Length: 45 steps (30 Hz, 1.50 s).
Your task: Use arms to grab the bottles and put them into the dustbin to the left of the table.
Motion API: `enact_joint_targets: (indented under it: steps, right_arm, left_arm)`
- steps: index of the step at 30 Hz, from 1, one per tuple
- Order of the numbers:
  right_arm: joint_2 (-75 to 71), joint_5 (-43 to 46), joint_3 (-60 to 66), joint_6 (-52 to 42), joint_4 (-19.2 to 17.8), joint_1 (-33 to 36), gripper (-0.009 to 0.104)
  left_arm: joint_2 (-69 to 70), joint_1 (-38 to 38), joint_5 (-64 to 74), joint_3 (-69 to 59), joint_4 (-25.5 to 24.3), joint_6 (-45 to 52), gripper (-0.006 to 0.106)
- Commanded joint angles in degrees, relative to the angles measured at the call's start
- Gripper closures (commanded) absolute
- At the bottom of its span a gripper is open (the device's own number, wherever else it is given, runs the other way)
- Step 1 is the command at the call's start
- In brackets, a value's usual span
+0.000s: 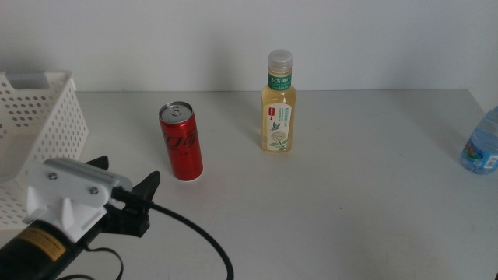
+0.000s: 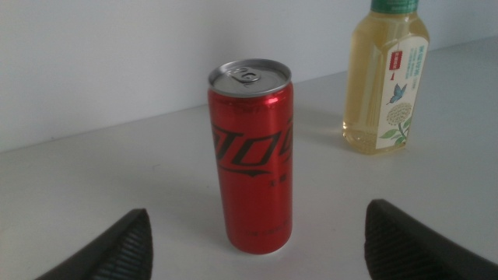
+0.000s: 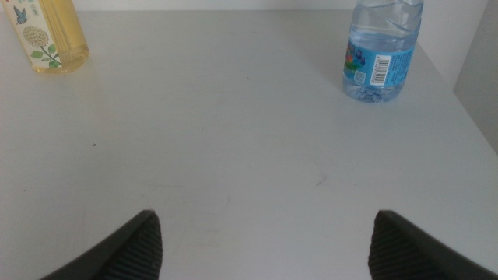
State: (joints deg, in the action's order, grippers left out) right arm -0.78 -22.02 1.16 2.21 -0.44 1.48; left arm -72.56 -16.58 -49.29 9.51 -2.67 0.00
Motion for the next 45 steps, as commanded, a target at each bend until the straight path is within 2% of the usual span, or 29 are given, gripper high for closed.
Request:
enact_joint_targets:
  steps: [1, 11, 34, 45]
  right_arm:
    - [-1.24, 3.55, -0.07, -0.52, -0.69, -0.31, 0.026]
    - [-1.24, 3.55, -0.07, -0.52, -0.69, -0.31, 0.026]
    - [-1.24, 3.55, -0.07, -0.52, -0.69, -0.31, 0.026]
    - [-1.24, 3.55, -0.07, -0.52, -0.69, -0.31, 0.026]
  left_arm:
    - [-3.38, -0.23, -4.4, 4.31, -1.78, -1.63, 0.007]
    - [-16.93, -0.23, -5.33, 15.61, -6.08, -4.71, 0.007]
    - [-32.12, 0.04, -4.96, 29.49, -5.47, -4.71, 0.007]
    - [-36.4, 0.04, -5.18, 34.35, -2.36, -4.71, 0.007]
